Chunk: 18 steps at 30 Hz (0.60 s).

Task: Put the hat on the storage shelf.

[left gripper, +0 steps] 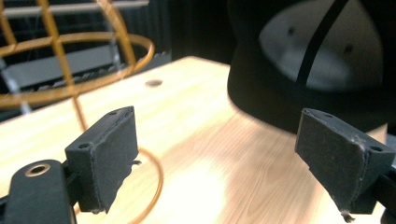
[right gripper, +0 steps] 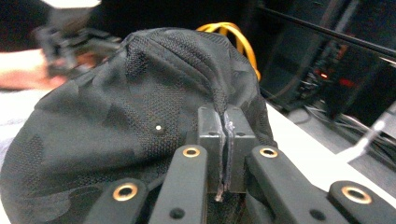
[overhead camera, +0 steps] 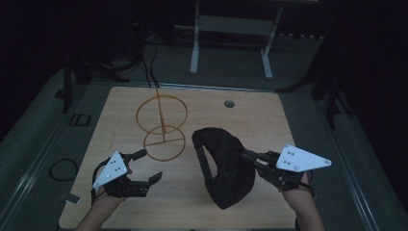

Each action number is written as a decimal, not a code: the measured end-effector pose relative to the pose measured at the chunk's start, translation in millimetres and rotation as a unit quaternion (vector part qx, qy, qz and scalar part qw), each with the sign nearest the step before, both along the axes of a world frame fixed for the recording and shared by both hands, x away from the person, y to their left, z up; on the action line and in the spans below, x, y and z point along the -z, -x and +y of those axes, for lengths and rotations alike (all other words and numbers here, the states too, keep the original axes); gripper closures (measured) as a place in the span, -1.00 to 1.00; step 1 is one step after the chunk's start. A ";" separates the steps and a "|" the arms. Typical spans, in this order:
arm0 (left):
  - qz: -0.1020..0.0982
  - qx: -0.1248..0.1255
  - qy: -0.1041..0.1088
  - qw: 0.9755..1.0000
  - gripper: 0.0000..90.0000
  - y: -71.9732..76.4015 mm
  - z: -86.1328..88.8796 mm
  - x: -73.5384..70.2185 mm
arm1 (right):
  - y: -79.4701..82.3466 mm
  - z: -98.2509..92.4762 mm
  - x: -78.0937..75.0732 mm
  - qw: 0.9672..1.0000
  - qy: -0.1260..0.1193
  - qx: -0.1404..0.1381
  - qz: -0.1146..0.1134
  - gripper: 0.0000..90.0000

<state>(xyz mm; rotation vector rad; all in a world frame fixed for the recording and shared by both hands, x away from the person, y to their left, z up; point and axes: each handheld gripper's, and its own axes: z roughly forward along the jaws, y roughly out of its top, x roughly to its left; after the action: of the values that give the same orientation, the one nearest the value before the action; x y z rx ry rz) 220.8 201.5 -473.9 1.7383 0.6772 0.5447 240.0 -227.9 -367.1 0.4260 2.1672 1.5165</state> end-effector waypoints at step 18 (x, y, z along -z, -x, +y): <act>0.041 -0.119 -0.018 0.992 -0.93 13.6 32.5 54.0 | -60.8 14.3 -52.6 0.995 -0.043 0.082 -0.026 0.95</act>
<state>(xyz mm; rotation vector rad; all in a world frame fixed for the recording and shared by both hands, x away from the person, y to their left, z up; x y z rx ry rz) 207.2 234.0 -527.9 1.7315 0.9466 0.6544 300.8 -213.6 -314.4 0.5721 1.9818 1.5168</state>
